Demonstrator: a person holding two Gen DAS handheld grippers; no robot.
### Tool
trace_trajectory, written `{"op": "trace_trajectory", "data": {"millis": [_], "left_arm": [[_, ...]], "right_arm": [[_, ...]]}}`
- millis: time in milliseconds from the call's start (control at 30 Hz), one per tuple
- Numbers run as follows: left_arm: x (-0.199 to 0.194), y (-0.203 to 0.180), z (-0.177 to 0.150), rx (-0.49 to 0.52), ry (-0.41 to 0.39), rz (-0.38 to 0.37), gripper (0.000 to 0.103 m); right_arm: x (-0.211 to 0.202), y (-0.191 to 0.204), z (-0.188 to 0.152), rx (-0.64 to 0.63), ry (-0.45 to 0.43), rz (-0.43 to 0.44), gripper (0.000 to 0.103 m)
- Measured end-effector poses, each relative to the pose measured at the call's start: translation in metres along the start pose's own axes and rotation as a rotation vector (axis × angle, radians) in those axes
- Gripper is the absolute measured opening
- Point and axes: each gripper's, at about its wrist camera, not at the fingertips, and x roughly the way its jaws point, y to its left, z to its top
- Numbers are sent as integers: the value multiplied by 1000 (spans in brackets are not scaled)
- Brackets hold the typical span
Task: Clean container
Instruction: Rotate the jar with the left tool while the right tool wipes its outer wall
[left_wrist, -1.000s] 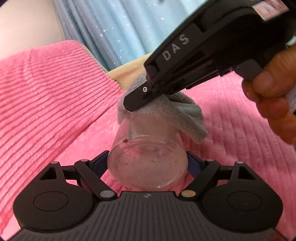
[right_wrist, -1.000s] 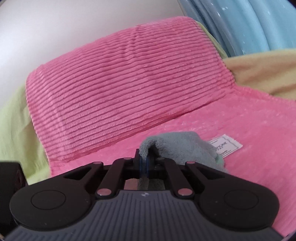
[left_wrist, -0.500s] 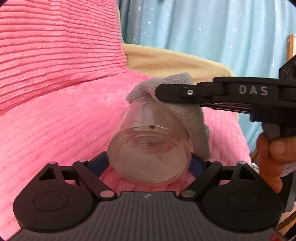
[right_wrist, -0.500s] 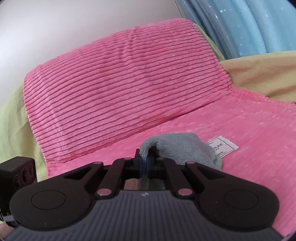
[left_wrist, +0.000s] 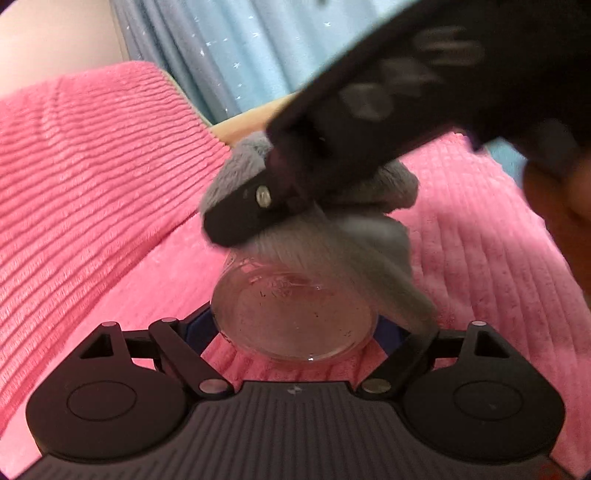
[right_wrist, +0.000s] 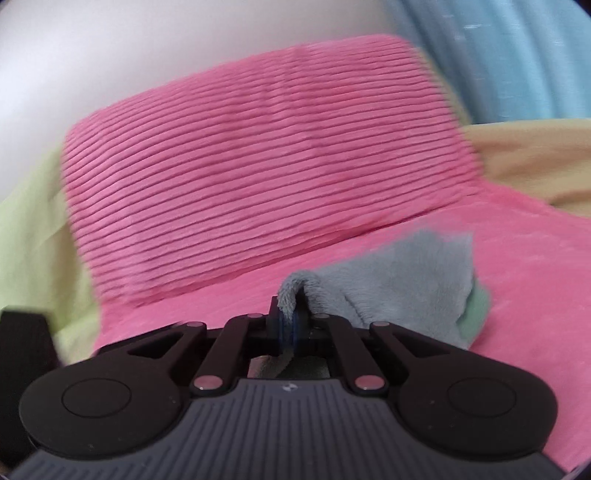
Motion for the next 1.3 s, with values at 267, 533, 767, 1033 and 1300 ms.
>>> {"op": "trace_trajectory", "data": {"millis": [267,533,767,1033,1300], "left_arm": [[-4,22,-2,-200,2,-121,93],[2,55,-13,-519,-11,-252,92],[4,52,-10,-476,-25,-218,87],[-2,17,-1,-159,-26,-75,86],[-4,-12,0,52,-48,-9,86]], "right_arm": [[-2,-6,2,33,-7,-8,2],[-5,-4,2,19,-4,-8,2],[-7,-2,3,7,-2,-8,4],[-10,-8,4,5,-5,-21,3],[-12,-14,5,3,-9,-33,2]]}}
